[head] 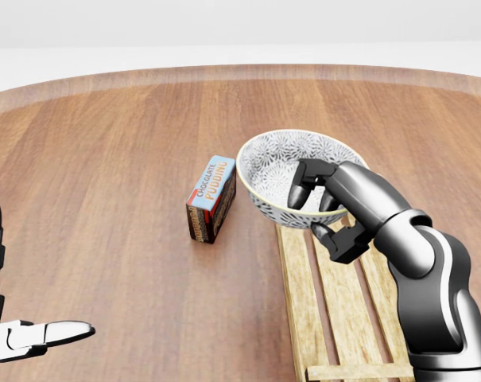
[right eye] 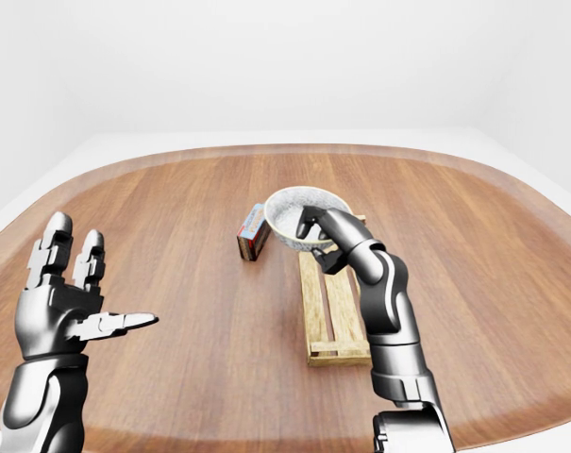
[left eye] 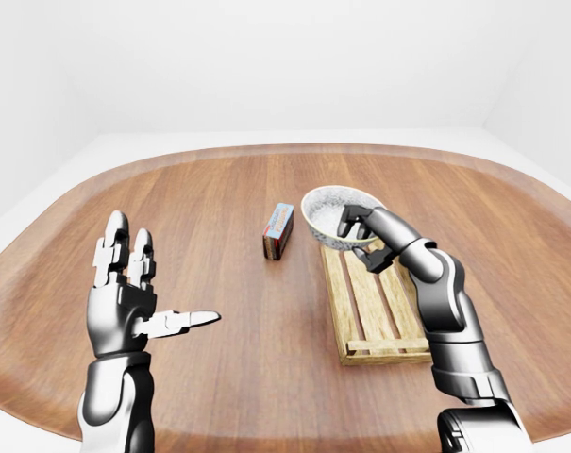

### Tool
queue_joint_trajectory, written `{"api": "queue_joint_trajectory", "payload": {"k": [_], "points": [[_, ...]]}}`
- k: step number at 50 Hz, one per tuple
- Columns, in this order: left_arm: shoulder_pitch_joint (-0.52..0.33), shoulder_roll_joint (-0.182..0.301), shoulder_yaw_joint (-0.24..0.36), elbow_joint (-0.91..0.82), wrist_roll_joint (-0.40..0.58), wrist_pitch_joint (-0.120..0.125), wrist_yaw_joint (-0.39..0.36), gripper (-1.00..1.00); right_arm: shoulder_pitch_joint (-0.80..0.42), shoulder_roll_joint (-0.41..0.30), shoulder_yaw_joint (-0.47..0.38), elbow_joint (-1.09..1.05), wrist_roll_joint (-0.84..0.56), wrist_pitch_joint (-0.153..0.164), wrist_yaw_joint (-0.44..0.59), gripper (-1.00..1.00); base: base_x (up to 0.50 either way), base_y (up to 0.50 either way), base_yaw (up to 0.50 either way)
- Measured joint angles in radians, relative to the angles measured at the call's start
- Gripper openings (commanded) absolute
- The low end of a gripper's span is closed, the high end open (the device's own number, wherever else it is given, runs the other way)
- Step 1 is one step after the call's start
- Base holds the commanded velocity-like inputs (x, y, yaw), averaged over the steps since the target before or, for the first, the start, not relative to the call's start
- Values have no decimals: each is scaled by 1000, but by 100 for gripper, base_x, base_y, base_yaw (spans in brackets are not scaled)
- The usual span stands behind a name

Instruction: Pick up the bowl on the left and put it in the tray.

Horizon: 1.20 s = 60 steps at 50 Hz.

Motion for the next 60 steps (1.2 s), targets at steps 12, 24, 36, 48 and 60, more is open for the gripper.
{"api": "queue_joint_trajectory", "payload": {"k": [12,24,36,48,60], "points": [[-3,0,-6,-1,4,0,3,100,12,-36,-26,61,44,0,-72,-100,0,0,0],[-7,2,-12,2,9,0,6,100,30,-59,-44,134,73,0,-147,-100,0,0,0],[-5,1,-19,10,15,0,6,100,40,-74,-54,210,91,0,-216,-100,0,0,0],[0,-1,-26,11,19,0,4,100,34,-84,-47,323,79,0,-293,-100,0,0,0],[5,-3,-30,8,19,0,2,100,23,-83,-31,428,67,0,-351,-100,0,0,0]]}}
